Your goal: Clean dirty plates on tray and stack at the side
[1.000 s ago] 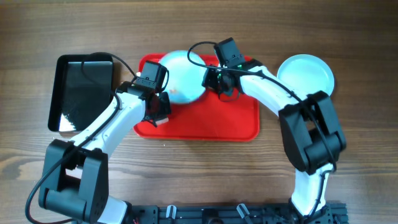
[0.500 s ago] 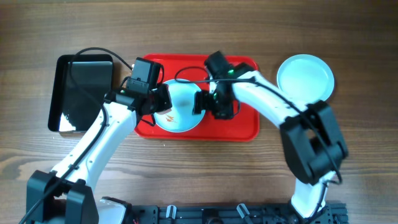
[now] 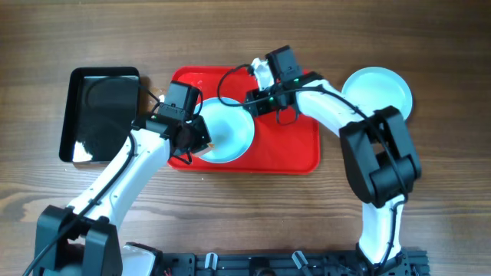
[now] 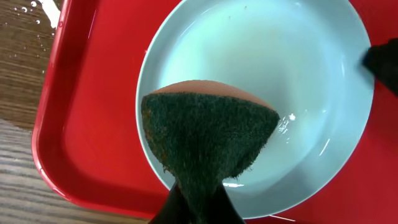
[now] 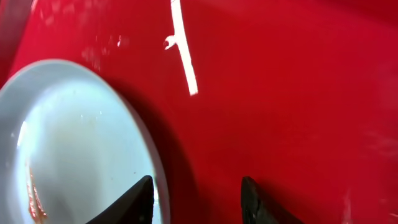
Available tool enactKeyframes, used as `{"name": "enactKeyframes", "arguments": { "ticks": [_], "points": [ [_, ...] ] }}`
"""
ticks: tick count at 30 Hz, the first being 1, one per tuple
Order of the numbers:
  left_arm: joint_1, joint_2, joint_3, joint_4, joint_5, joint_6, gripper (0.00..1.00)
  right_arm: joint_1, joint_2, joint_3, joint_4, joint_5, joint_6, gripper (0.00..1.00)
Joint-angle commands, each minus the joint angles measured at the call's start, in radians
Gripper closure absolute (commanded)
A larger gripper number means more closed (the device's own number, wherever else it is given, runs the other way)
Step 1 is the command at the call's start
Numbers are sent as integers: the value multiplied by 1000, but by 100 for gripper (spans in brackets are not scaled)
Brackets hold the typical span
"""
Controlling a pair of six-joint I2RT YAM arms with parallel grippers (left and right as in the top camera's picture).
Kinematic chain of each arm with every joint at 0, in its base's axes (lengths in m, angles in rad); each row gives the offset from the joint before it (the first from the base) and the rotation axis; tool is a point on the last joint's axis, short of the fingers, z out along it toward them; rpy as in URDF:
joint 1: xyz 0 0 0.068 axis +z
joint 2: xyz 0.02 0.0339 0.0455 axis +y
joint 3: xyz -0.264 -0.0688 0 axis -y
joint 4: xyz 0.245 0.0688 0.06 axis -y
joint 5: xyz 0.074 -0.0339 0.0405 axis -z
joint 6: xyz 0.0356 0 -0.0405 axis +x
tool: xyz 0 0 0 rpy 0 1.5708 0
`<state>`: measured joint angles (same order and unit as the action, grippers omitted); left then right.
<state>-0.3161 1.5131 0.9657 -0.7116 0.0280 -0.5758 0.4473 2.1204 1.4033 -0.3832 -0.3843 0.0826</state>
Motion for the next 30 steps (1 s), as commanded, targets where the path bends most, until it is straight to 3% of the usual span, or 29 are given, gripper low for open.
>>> {"name": "enactKeyframes", "arguments": {
  "ticks": [1, 4, 6, 7, 13, 19, 25, 30],
  "points": [
    [0, 8, -6, 8, 8, -17, 96, 38, 17, 4, 5, 8, -39, 54],
    [0, 8, -6, 8, 8, -16, 96, 58, 32, 3, 0, 74, -34, 58],
    [0, 8, -6, 8, 8, -17, 96, 58, 32, 3, -13, 162, 39, 94],
    [0, 8, -6, 8, 9, -17, 96, 57, 32, 3, -26, 164, 73, 96],
    [-35, 13, -24, 152, 72, -17, 96, 85, 32, 3, -158, 163, 320, 96],
    [-74, 138, -34, 243, 11, -16, 96, 92, 32, 3, -188, 161, 488, 96],
    [-75, 265, -34, 360, 3, -16, 96, 90, 32, 3, -191, 180, 502, 96],
    [-72, 275, -42, 342, -267, 31, 96, 90, 32, 3, -206, 213, 504, 96]
  ]
}}
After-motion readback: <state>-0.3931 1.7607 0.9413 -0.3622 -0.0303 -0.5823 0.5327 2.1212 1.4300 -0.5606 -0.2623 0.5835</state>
